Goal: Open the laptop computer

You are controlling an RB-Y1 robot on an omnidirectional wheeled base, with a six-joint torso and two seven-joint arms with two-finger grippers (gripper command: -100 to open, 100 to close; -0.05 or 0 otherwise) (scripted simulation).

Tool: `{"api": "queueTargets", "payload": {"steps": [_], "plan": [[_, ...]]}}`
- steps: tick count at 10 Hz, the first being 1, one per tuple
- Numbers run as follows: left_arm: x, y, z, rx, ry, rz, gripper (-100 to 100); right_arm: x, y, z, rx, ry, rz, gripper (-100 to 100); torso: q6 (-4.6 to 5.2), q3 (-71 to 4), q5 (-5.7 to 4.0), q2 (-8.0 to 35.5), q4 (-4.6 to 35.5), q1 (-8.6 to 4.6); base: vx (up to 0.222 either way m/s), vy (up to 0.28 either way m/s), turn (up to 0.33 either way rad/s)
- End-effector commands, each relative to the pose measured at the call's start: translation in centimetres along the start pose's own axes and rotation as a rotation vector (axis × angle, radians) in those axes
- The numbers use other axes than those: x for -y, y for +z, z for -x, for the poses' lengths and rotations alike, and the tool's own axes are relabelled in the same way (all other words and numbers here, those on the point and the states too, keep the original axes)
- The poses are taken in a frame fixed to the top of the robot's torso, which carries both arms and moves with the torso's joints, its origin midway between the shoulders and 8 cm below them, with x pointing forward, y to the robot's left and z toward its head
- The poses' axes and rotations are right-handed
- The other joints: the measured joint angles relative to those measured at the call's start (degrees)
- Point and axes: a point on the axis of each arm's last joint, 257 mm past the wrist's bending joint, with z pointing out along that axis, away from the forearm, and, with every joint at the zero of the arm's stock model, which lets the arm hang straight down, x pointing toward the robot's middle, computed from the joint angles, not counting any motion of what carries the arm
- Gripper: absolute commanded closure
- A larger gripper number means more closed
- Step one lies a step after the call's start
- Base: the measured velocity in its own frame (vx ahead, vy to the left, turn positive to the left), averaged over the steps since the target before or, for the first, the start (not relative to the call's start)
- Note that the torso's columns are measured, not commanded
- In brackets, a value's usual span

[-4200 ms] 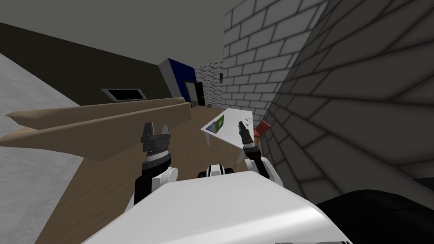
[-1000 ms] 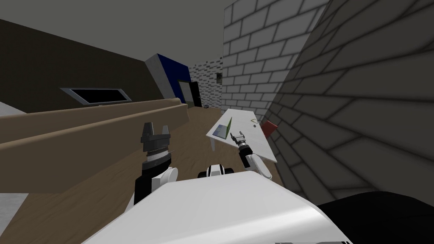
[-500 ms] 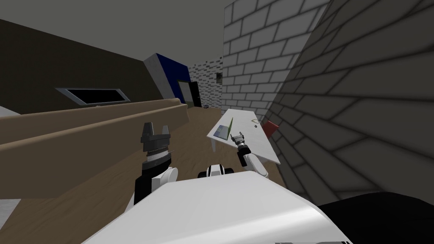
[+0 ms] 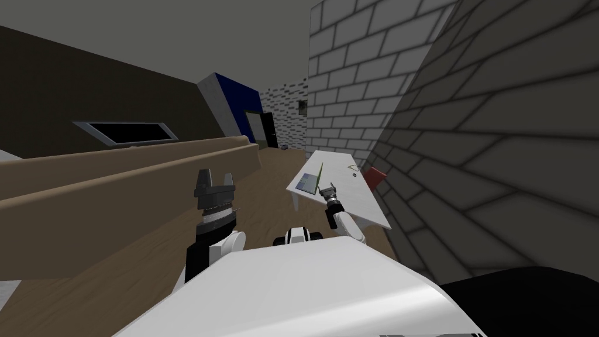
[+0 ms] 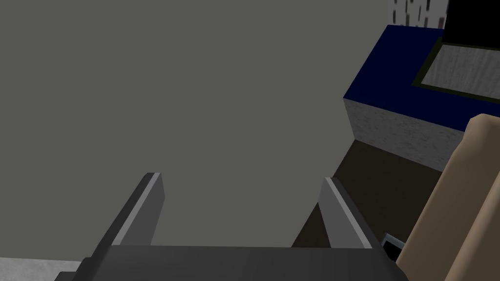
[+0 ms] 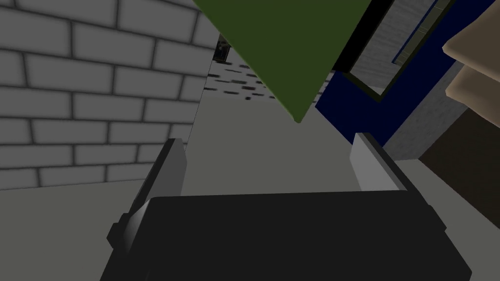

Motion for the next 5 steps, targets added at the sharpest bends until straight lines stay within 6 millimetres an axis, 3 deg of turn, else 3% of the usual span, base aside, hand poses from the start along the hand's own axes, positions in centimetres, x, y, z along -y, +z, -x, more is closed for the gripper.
{"api": "queueTargets", "payload": {"steps": [1,5], "plan": [[0.0,0.0,0.0,0.000,0.000,0.000,0,-0.1,0.3,-0.7,-0.015,-0.068,-0.014,-100,0.00,0.0,0.00,-0.1,0.0,0.01,0.039,0.024,-0.003],[0.0,0.0,0.0,0.000,0.000,0.000,0,-0.8,1.1,-2.3,-0.048,-0.258,-0.052,-100,0.00,-0.1,0.00,-0.1,0.0,0.00,0.056,0.032,-0.005]]}}
